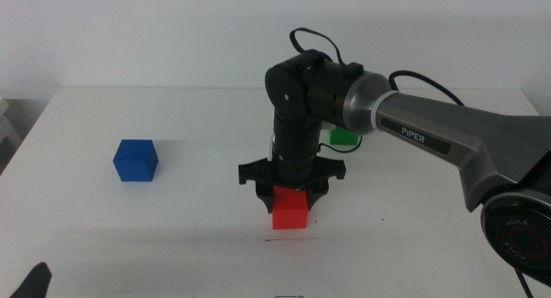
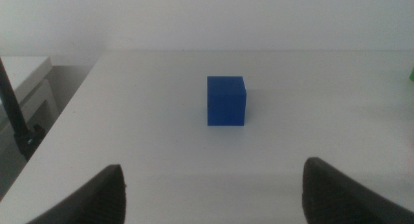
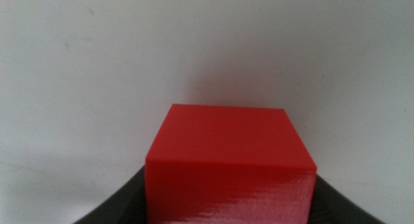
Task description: Stack red cubes first, then green, then blue cubes in a specific spot.
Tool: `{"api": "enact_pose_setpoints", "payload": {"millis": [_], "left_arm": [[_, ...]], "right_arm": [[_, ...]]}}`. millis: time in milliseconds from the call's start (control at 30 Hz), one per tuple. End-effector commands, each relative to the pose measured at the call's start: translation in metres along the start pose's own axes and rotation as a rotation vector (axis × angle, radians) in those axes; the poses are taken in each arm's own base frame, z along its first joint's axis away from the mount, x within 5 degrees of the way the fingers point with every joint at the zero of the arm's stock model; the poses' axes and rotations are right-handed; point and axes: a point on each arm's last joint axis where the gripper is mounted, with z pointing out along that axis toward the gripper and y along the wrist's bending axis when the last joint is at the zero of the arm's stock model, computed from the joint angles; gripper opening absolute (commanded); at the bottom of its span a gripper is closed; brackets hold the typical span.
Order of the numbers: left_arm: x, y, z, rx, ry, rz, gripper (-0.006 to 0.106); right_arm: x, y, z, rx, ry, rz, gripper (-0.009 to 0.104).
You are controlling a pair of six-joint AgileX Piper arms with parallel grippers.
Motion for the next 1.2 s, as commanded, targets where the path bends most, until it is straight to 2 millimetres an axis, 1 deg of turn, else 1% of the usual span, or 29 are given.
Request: {"api": "enact_pose_setpoints", "payload": {"millis": [0,300,367,400,500,567,633,700,733,833,900,967,1067,1167], "left_arm": [[-0.008,-0.001,-0.002,0.014,-0.102,-0.013,0.093],[-0.008,-0.001,-0.002,0.014,-0.102,-0.013,0.093],[-0.008,-0.001,-0.002,0.014,-0.102,-0.013,0.093],[-0.008,-0.001,-0.002,0.014,-0.102,-0.013,0.093],[-0.008,-0.001,-0.002,0.014,-0.102,-0.013,0.093],[-0.008,-0.001,-0.002,0.014,-0.102,-0.013,0.093],[-0.008,-0.001,-0.002,0.014,-0.102,-0.013,0.093],[-0.008,-0.001,-0.002,0.014,-0.102,-0.013,0.093],[-0.008,-0.001,-0.002,0.014,-0.102,-0.013,0.093],[-0.008,-0.001,-0.002,0.014,-0.102,-0.013,0.093],[-0.008,-0.001,-0.002,0.014,-0.102,-0.013,0.093],[-0.008,-0.001,-0.002,0.014,-0.102,-0.013,0.093],[-0.008,-0.001,-0.002,0.014,-0.102,-0.013,0.093],[-0.008,-0.001,-0.002,0.014,-0.102,-0.013,0.093]], "right_arm": [[0.005,-0.004,-0.034,0.007,-0.014,-0.003,-0.001],[0.005,-0.004,-0.029,0.017,-0.004,-0.021,-0.001],[0.005,-0.005,-0.029,0.018,-0.008,-0.012,0.002],[0.005,-0.003,-0.029,0.005,-0.006,-0.010,0.052],[0.005,-0.003,-0.029,0.005,-0.006,-0.009,0.070],[0.005,-0.003,-0.029,0.005,-0.007,-0.006,0.079],[0.006,-0.003,-0.030,0.000,-0.005,-0.004,0.085],[0.007,-0.003,-0.040,-0.022,-0.011,-0.001,0.088],[0.008,-0.002,-0.047,-0.038,-0.022,0.000,0.088],[0.009,-0.001,-0.081,-0.089,-0.086,-0.004,0.088],[0.009,-0.005,-0.101,-0.109,-0.134,-0.011,0.088],[0.009,-0.012,-0.122,-0.126,-0.184,-0.011,0.088],[0.002,-0.031,-0.147,-0.123,-0.261,0.013,0.088],[-0.012,-0.054,-0.160,-0.054,-0.344,0.009,0.088]]}}
